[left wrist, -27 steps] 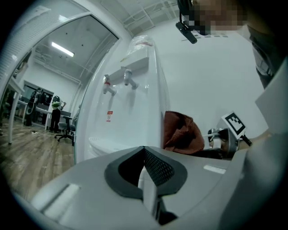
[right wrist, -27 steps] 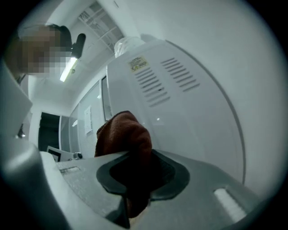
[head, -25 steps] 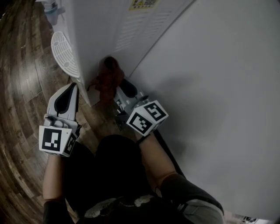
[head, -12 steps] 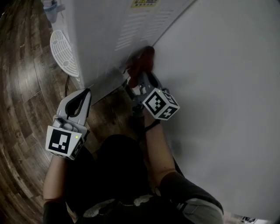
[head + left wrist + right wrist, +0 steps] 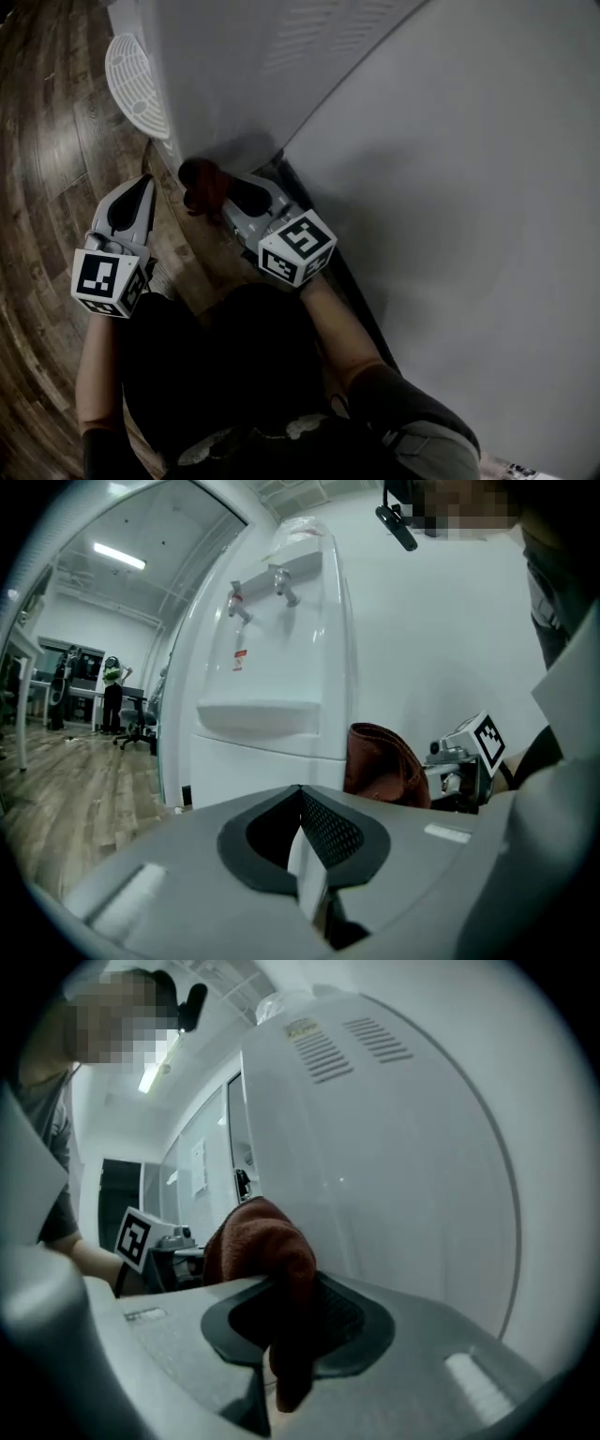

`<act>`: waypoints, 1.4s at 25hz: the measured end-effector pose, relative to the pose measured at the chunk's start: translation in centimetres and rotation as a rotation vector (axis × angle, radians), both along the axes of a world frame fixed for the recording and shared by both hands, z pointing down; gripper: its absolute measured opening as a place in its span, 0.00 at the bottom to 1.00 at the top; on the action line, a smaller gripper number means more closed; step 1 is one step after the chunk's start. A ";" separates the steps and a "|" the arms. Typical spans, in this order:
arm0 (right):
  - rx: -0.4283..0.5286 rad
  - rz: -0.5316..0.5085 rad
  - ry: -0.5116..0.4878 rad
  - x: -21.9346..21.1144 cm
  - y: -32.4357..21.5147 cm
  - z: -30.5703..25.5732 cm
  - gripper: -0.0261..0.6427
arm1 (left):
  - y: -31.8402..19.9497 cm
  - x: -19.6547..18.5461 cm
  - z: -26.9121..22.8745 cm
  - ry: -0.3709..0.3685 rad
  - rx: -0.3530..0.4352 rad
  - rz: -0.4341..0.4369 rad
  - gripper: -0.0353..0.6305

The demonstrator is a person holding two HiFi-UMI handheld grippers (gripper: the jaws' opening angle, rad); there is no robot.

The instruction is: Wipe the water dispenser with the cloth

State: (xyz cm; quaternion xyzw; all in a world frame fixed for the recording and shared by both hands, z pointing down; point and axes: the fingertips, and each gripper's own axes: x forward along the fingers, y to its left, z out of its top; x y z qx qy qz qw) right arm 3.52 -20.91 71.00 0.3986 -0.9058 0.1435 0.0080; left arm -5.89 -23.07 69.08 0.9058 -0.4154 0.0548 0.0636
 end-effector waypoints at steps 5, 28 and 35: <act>-0.023 0.290 -0.156 7.5 -2.9 0.2 0.13 | 1.6 4.5 -1.2 -0.045 0.137 0.193 0.08; -0.072 -0.008 -0.005 -0.2 0.7 10.8 0.13 | 1.2 1.8 11.1 -0.064 -0.053 0.180 0.08; -0.129 0.519 -0.147 13.5 -6.2 12.6 0.13 | 1.6 6.7 12.8 -0.030 -0.099 0.313 0.08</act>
